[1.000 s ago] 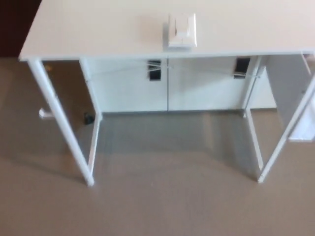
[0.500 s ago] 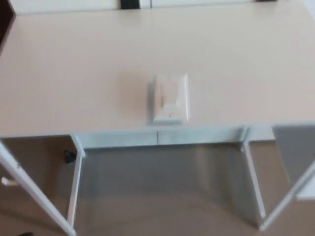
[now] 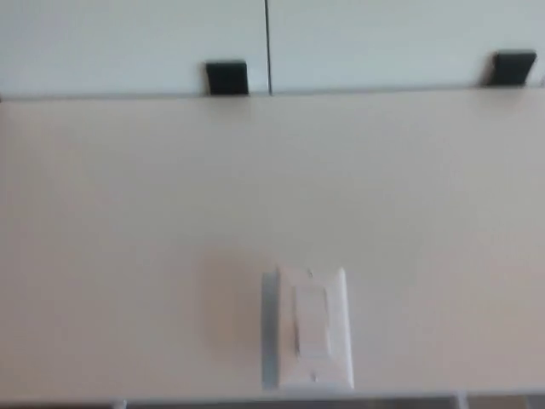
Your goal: The robot walk towards a table in front and then clicks the light switch button using the right hand's index finger
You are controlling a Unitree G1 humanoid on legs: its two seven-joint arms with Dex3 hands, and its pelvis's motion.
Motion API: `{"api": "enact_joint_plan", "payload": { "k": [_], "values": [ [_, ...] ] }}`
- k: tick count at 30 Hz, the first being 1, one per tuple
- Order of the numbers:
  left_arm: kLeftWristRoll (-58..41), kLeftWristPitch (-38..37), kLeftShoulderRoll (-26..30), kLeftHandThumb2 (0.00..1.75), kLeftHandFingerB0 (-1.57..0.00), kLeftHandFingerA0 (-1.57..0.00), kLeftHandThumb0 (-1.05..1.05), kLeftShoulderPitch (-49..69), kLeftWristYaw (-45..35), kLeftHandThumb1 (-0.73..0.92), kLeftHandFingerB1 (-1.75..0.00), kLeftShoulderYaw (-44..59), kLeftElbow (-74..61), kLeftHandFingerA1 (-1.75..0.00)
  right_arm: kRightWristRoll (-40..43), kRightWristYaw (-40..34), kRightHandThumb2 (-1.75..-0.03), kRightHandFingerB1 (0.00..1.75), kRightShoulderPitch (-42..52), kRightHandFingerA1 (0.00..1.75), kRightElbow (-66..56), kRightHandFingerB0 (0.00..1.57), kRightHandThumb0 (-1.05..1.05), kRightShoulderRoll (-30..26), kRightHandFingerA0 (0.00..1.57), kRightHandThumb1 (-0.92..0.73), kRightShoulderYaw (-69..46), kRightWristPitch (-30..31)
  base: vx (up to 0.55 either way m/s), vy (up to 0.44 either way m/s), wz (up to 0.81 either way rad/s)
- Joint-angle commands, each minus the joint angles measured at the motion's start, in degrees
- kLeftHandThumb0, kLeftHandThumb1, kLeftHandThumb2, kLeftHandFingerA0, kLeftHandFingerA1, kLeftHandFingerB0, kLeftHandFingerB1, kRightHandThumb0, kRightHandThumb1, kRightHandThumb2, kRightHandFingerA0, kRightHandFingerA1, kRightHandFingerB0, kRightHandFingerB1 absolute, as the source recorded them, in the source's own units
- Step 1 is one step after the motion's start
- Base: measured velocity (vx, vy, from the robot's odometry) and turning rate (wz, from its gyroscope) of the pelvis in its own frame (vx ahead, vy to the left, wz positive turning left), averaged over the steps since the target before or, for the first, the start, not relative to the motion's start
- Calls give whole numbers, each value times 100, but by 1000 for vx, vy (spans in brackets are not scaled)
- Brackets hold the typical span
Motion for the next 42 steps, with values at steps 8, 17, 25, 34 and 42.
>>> {"api": "enact_joint_plan", "payload": {
  "k": [8, 17, 25, 34, 42],
  "values": [
    [-119, 496, 78, 63, -21, -34, -19, 252, -255, 73, -39, -145, 42, -46, -76, -55, -100, 50, 129, 62, 377, 12, -33, -23, 36, -58, 3, -456, 270, 41, 0],
    [-51, 517, 112, 63, -22, -35, -19, 122, -254, 74, -39, -187, 101, -46, 112, 46, -64, 37, 87, 53, 226, 22, -37, 0, 38, -80, -36, -279, 48, -237, 7],
    [-110, 644, 54, 94, -13, -26, -13, 112, -224, 57, -49, -131, 44, -55, -71, -55, -101, 50, 73, 63, 255, 11, -31, -71, 35, -58, 24, -398, -143, 4, -1],
    [-133, 723, 33, 96, -13, -26, -13, 141, -268, 59, -49, -92, -134, -55, 88, 9, -64, 37, 89, 53, 224, 22, -36, 8, 39, -81, -30, -293, -226, 115, 11],
    [-230, 825, 19, 66, -20, -35, -16, 0, -316, 80, -38, -15, -98, -46, 37, -12, -64, 40, 73, 55, 26, 23, -35, -8, 39, -80, 8, -144, -238, -68, -2]
  ]
}}
